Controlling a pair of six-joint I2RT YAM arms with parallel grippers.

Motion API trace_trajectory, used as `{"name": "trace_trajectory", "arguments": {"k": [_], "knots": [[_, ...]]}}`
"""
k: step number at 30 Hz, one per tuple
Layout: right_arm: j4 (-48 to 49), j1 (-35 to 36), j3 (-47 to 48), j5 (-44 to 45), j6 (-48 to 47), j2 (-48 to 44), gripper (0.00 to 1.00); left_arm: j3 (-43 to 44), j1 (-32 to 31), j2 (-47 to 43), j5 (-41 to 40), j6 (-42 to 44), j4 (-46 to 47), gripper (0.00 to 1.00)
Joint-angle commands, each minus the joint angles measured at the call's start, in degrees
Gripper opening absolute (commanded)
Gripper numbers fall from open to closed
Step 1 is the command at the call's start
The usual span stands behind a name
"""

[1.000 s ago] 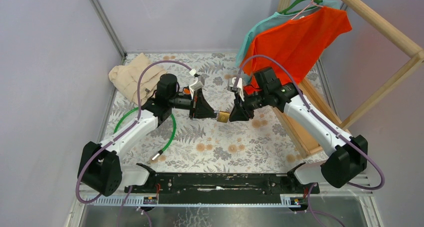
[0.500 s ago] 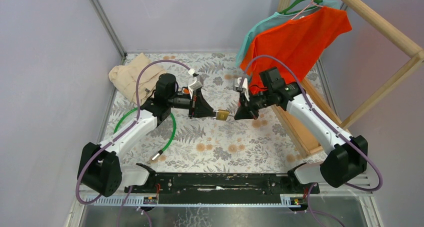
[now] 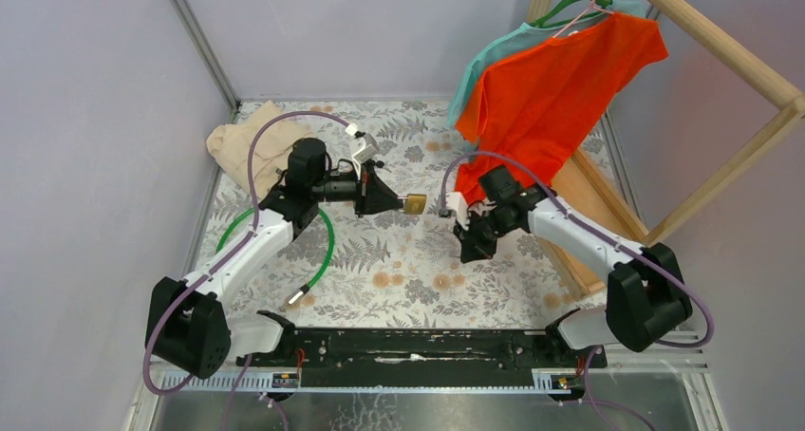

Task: Lock with the key
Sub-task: Place the key at the center of the board.

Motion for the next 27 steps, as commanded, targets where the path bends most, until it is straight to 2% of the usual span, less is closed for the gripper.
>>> {"name": "trace_trajectory", "arguments": {"k": [1, 8, 11, 13, 21, 27], "knots": [[6.15, 4.92, -0.49, 6.42, 3.83, 5.39, 0.07, 3.31, 0.96, -1.19, -5.21, -1.37, 1.46, 0.0], [7.32, 6.03, 3.33, 7.43, 8.0, 15.7, 0.08, 2.93, 1.55, -1.27, -6.87, -2.19, 1.66, 0.0], [6.96, 6.01, 4.21, 8.85, 8.43, 19.06, 0.12, 2.85, 1.8, -0.98, -8.18, -2.74, 1.7, 0.0], [6.81, 6.01, 4.17, 9.63, 8.52, 19.4, 0.17, 2.69, 1.9, -0.82, -9.01, -2.79, 1.7, 0.0], [6.33, 4.58, 2.73, 12.67, 8.79, 14.16, 0.54, 2.06, 2.27, 0.26, -14.86, -4.29, 2.61, 0.0], [3.08, -0.7, 3.83, 12.08, 9.39, 6.09, 0.66, 1.12, 2.2, 4.18, -17.44, -9.47, 6.04, 0.0]]}}
